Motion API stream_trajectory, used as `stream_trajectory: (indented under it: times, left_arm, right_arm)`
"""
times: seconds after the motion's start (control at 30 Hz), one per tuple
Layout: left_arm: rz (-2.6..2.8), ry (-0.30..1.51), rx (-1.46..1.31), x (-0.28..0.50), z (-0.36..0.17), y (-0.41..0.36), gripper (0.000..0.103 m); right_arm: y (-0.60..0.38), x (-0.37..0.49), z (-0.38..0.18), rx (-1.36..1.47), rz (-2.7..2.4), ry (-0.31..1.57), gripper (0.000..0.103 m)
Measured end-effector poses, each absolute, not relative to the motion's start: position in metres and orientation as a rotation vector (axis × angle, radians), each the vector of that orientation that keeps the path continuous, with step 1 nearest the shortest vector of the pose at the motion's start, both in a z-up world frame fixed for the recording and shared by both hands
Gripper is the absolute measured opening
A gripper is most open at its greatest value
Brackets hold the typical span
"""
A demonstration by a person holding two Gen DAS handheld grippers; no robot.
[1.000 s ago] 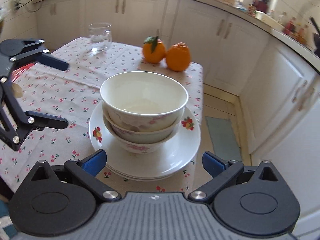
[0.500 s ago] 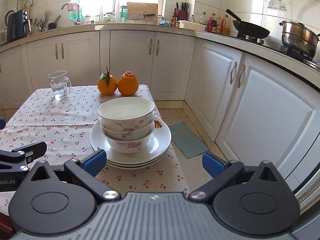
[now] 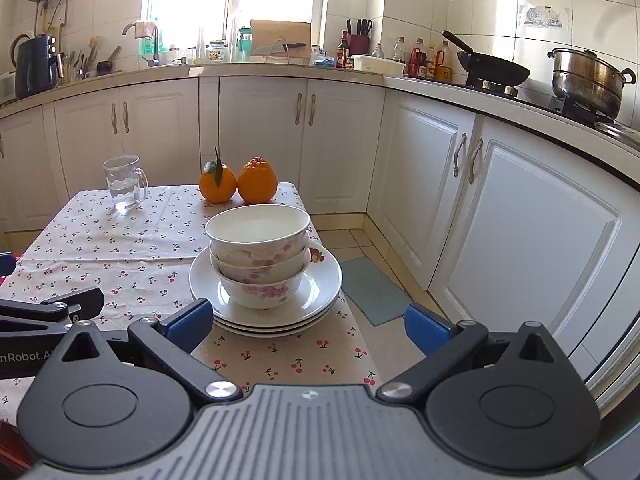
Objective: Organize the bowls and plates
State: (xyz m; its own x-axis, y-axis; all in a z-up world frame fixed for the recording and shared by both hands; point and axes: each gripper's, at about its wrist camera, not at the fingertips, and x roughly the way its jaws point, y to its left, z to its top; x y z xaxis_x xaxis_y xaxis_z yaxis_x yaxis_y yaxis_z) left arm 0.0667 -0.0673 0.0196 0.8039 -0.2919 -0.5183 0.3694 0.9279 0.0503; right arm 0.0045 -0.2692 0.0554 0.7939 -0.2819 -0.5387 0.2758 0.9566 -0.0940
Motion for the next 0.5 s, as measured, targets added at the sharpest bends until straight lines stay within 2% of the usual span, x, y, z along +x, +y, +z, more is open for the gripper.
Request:
stream_trajectory:
  times: [0.5]
  left_arm:
    - [-0.357,0.531,0.137,0.0669,0.0214,-0.0653,0.102]
  right_arm:
    - [-0.2661,0.0052,0.0567,-0.023,-0.293,0.579,0.103]
